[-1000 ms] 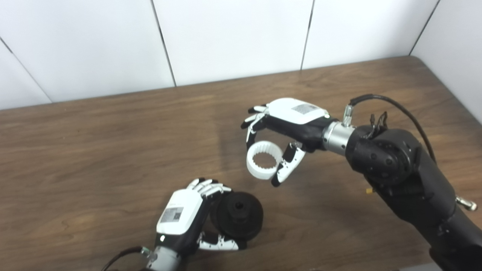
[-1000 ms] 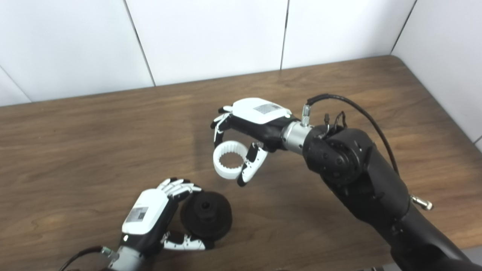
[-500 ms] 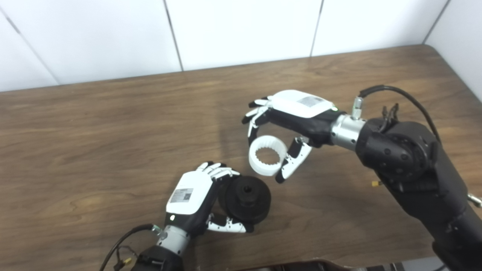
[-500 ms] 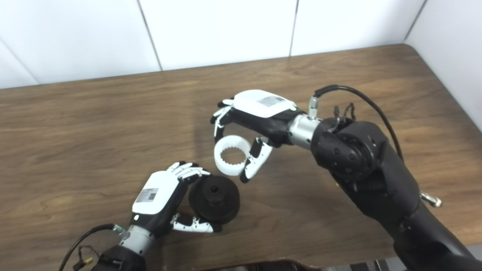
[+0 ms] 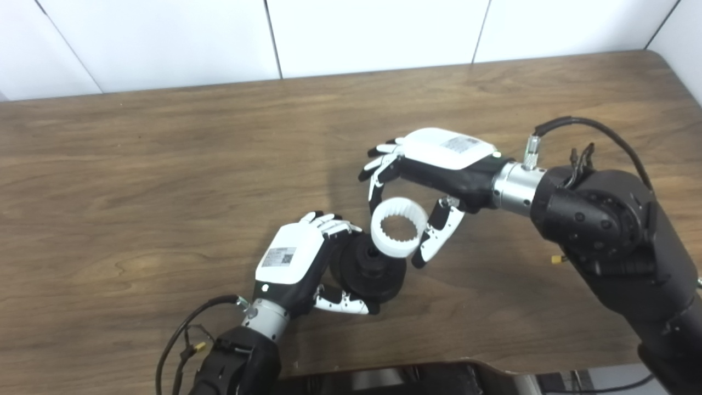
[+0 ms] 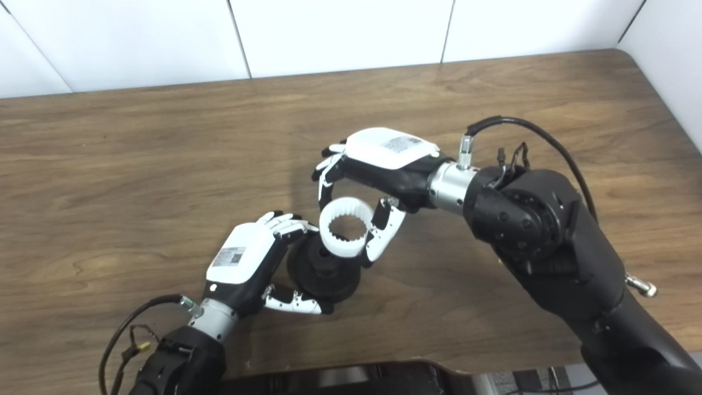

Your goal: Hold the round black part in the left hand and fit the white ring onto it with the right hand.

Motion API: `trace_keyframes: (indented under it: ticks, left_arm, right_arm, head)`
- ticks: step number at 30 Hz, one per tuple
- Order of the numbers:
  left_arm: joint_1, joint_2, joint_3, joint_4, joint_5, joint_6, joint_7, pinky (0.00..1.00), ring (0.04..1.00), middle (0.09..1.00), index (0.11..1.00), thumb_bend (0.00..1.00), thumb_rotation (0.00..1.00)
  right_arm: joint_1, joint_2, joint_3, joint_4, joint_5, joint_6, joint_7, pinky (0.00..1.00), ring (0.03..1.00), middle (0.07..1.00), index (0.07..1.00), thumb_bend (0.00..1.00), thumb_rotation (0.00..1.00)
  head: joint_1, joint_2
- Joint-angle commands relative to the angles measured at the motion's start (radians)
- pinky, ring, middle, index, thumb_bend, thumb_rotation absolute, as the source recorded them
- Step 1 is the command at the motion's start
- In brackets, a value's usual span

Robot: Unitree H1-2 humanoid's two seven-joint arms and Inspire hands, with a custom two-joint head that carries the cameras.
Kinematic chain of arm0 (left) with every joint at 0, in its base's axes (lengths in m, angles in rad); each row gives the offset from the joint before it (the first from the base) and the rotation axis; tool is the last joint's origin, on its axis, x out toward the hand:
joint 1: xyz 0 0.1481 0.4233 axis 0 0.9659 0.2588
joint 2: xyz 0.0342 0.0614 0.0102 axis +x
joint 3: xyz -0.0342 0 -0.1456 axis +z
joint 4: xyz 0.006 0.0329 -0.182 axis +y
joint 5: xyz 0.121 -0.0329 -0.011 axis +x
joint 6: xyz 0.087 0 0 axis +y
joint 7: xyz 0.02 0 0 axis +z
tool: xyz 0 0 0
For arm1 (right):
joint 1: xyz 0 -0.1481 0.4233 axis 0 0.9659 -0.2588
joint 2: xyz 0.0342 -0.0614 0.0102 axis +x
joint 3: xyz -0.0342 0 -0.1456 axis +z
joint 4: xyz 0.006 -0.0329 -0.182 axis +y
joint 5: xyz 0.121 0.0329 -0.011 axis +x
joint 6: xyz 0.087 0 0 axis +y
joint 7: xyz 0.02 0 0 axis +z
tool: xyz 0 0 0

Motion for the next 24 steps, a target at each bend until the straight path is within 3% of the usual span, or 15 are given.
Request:
trace_keyframes:
  ticks: [1,24]
  left_arm:
    - [-0.012,-0.003,-0.005,0.001,0.018,0.006,-0.014,0.94,0.866,0.793,0.488,0.52,0.07]
    - [-0.007,-0.008,-0.012,-0.005,0.009,0.007,-0.012,0.95,0.873,0.794,0.488,0.52,0.06]
  right_arm:
    - [-0.016,-0.004,-0.01,-0.035,0.007,-0.013,-0.014,0.99,0.962,0.849,0.481,0.53,0.14]
    - [0.029,0.068,0.04,0.059,-0.04,-0.108,-0.085,1.0,0.958,0.85,0.482,0.53,0.14]
  head:
    - [-0.001,0.0]
    - [0.008,-0.004]
